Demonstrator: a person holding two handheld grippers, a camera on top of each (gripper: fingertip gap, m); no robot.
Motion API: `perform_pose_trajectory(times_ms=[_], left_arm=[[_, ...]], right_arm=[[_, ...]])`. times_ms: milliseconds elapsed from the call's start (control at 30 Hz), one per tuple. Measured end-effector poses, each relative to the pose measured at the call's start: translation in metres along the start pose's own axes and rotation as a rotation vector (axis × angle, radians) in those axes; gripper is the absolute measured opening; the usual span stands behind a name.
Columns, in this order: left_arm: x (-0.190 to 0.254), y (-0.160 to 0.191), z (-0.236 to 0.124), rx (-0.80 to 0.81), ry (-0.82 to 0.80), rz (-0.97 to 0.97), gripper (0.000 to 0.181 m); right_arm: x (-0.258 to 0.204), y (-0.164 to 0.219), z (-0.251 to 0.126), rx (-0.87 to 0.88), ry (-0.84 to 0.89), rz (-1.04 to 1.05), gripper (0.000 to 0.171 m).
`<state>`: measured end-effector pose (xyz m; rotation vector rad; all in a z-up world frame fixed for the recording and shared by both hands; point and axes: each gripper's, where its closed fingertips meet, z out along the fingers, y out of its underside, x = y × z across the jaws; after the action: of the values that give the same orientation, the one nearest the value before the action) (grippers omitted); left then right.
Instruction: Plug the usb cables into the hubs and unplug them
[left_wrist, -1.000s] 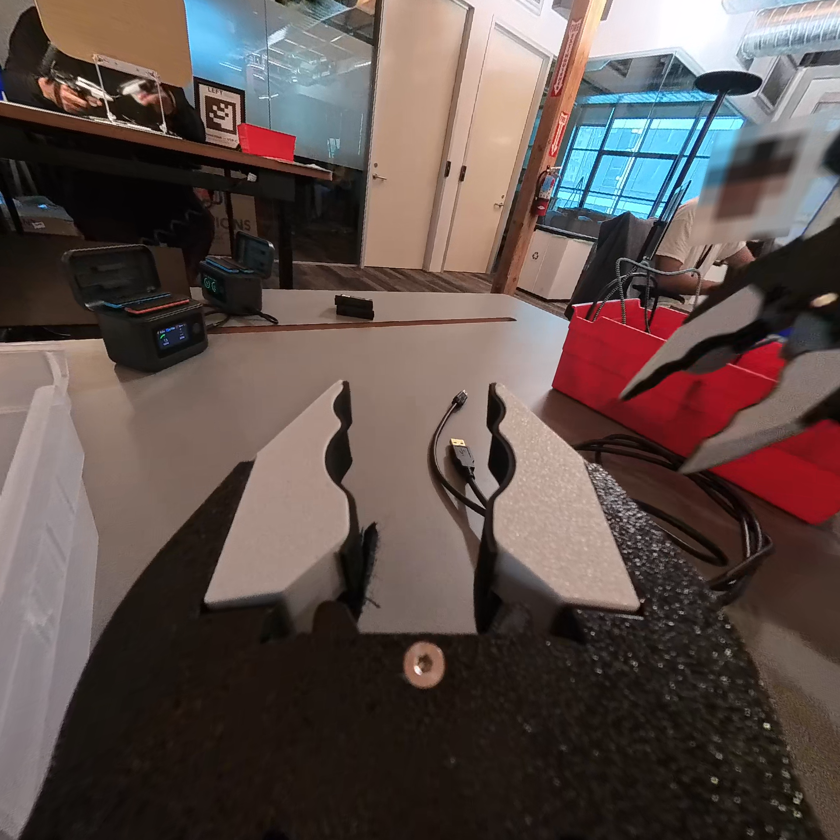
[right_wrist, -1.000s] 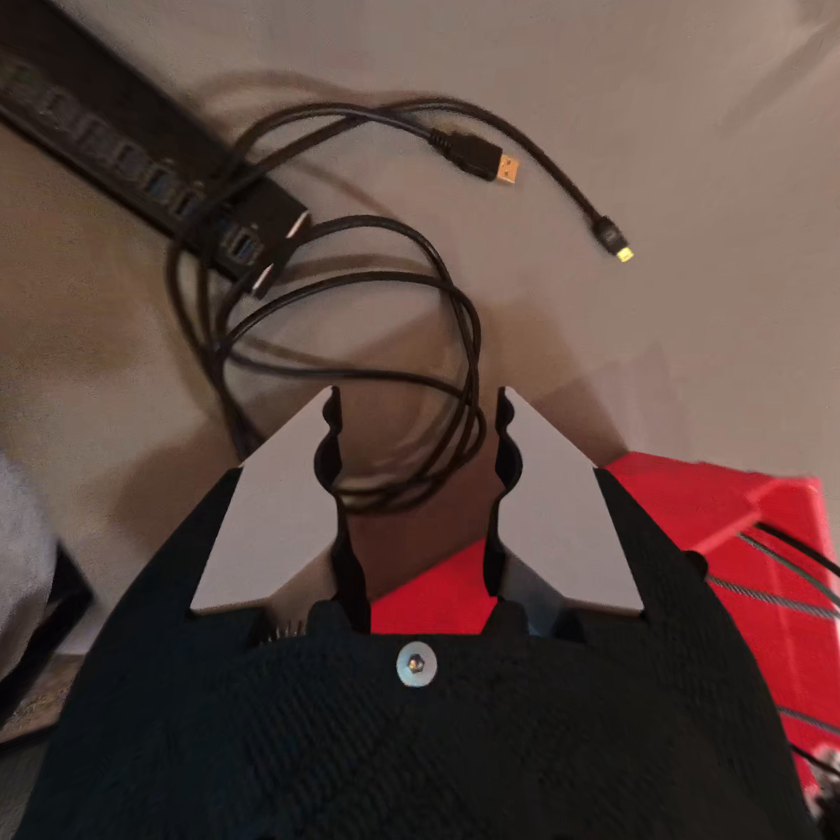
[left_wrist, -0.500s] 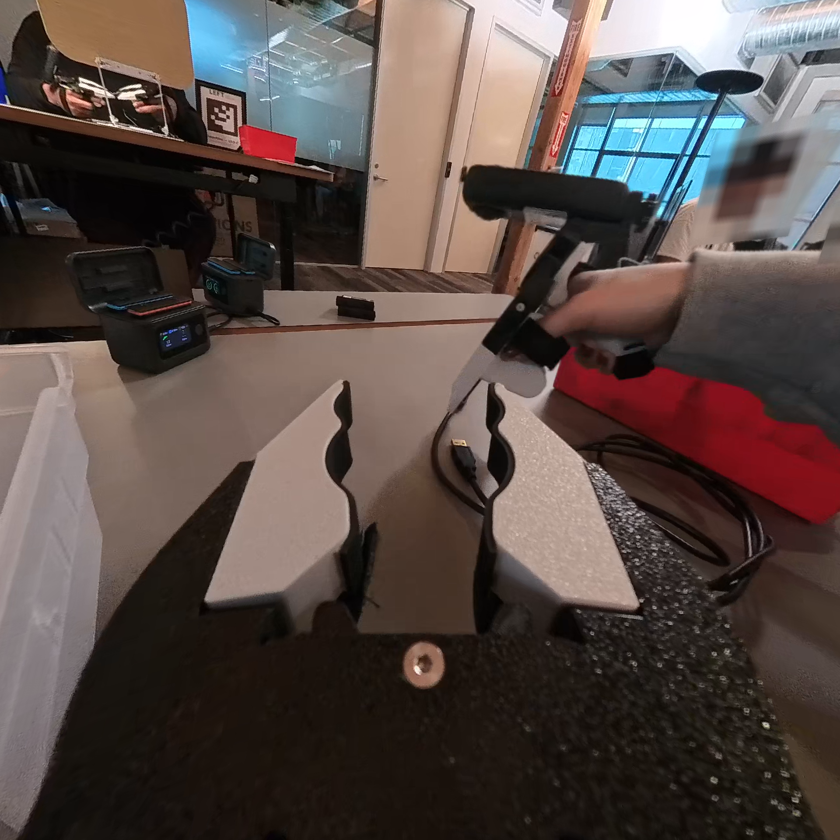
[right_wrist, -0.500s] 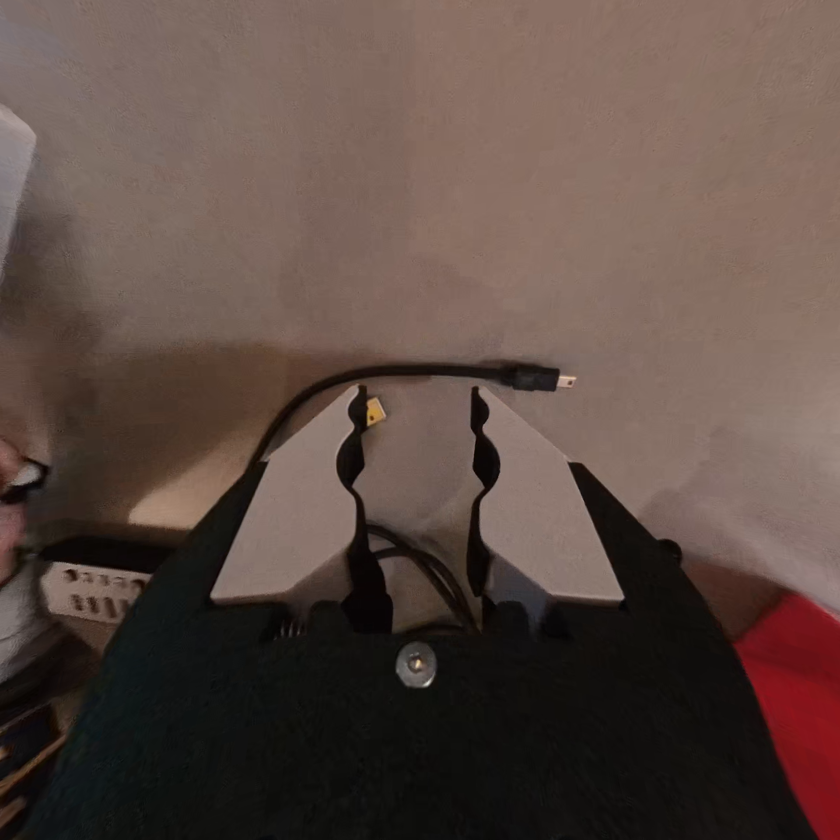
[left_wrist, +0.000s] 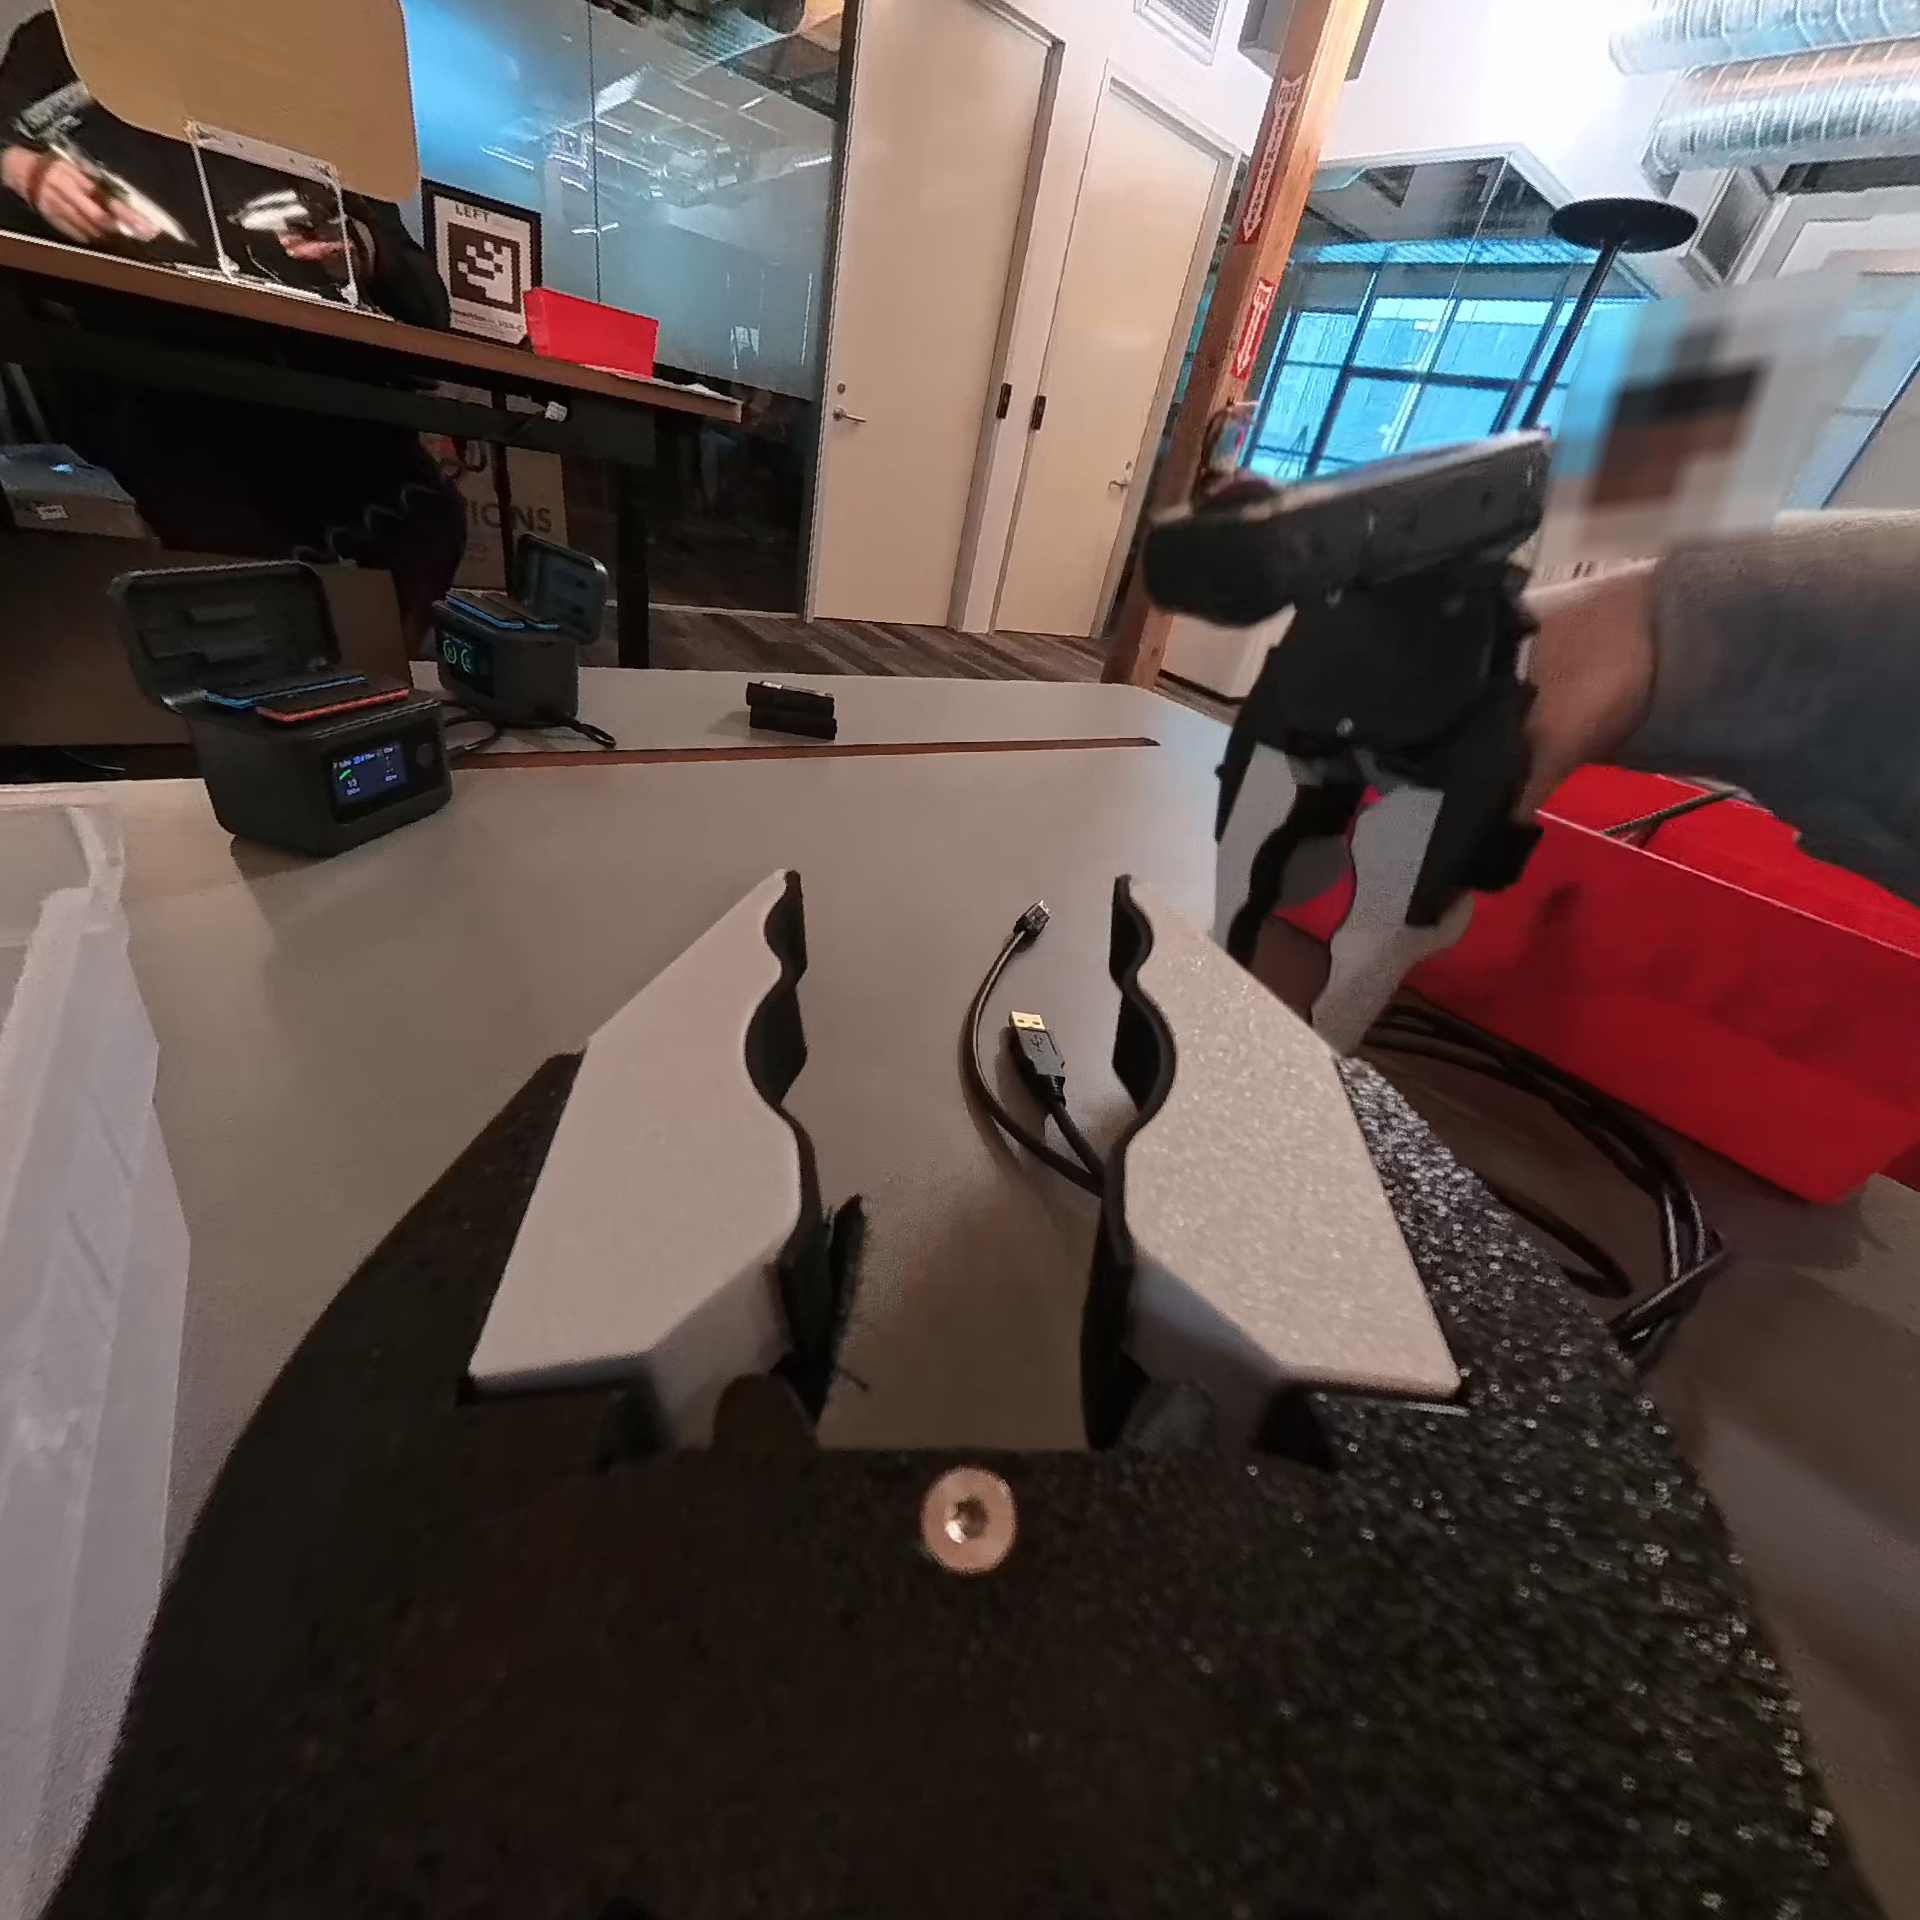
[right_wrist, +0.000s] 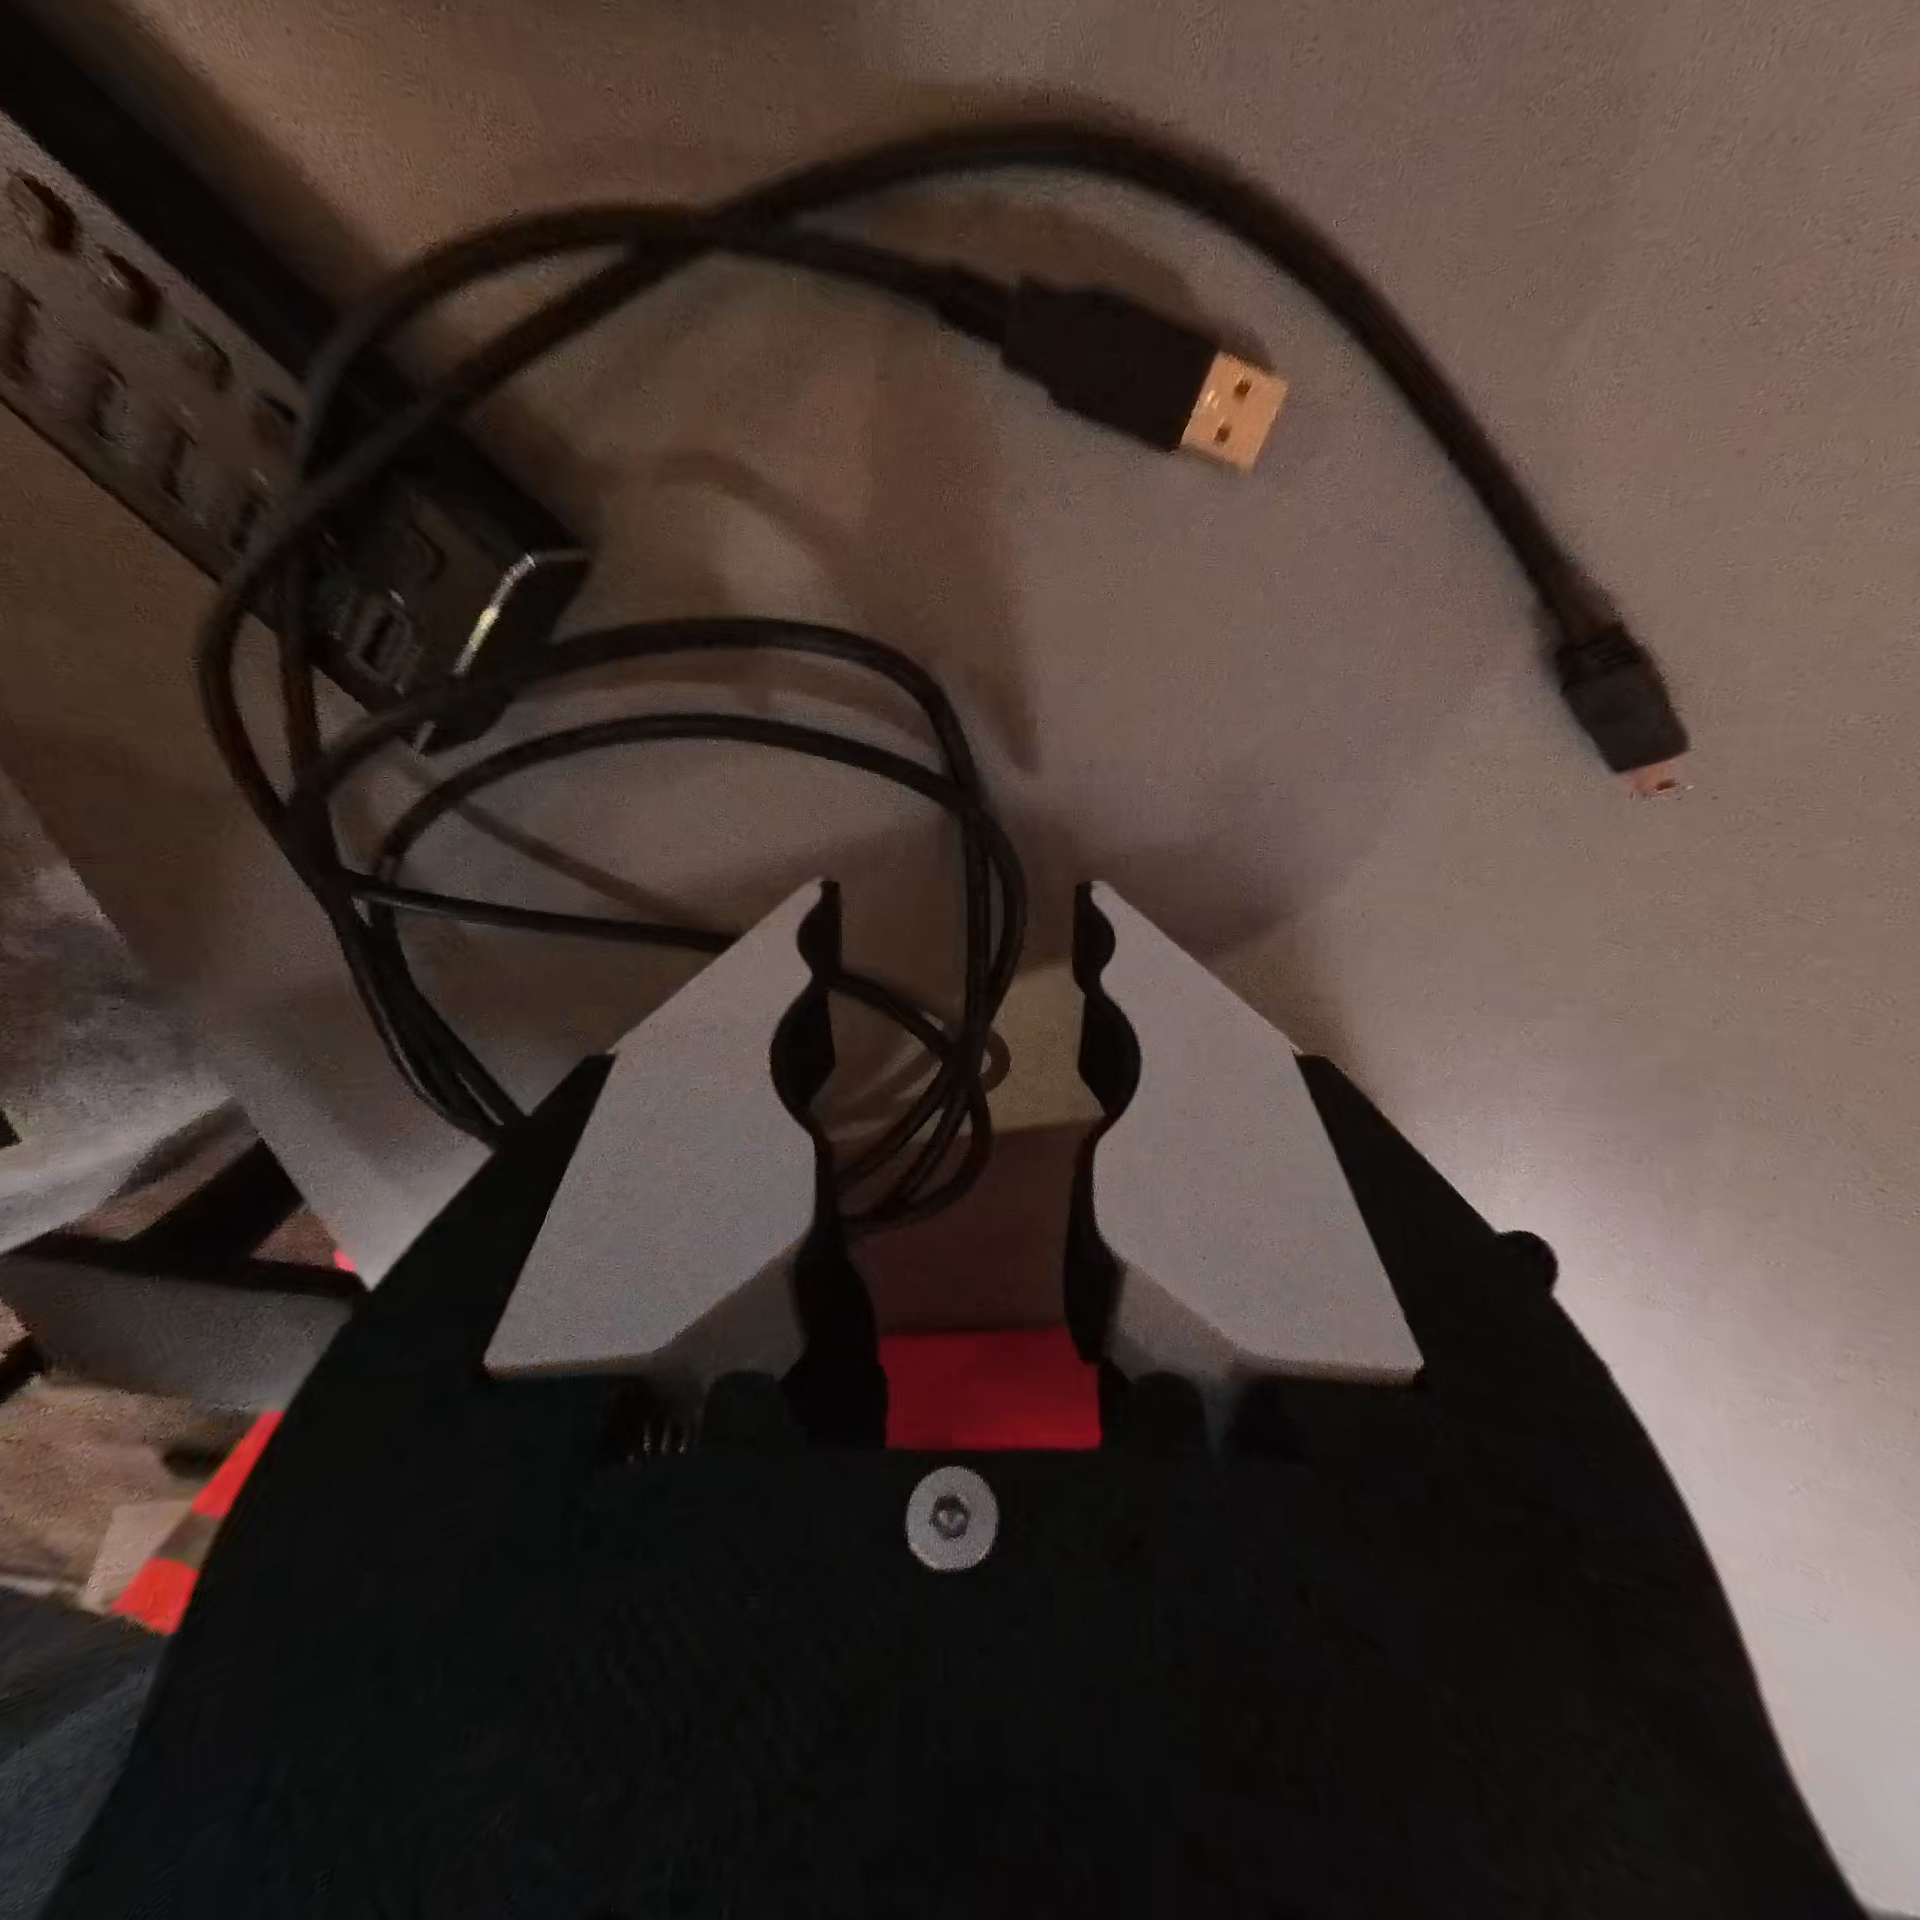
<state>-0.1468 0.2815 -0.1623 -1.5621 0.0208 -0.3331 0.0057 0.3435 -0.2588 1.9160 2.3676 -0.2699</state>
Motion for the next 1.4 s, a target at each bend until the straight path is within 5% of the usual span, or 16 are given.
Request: perform_pose_trajectory(times_ms=[100, 233, 333, 733, 1133, 1400], left_arm=[[0.000, 0.000, 0.000, 0.001, 0.001, -0.003, 0.056], [0.000, 0.001, 0.000, -0.003, 0.001, 0.000, 0.057], [0.002, 0.000, 0.000, -0.002, 0.009, 0.001, 0.057], [0.001, 0.000, 0.000, -0.001, 0.007, 0.000, 0.057], [0.000, 0.003, 0.000, -0.016, -0.001, 0.004, 0.057], [-0.001, 0.004, 0.000, -0.022, -0.005, 0.009, 0.057]], right_arm=[[0.002, 0.013, 0.015, -0.067, 0.049, -0.031, 0.038], [0.015, 0.006, 0.018, -0.015, 0.190, -0.084, 0.008], [0.041, 0.007, -0.003, -0.030, 0.461, -0.166, 0.007], [0.048, 0.013, -0.241, 0.339, 1.258, -0.113, 0.007], [0.015, 0.066, -0.480, 0.518, 1.601, 0.123, 0.006], [-0.012, 0.119, -0.568, 0.481, 1.715, 0.199, 0.006]])
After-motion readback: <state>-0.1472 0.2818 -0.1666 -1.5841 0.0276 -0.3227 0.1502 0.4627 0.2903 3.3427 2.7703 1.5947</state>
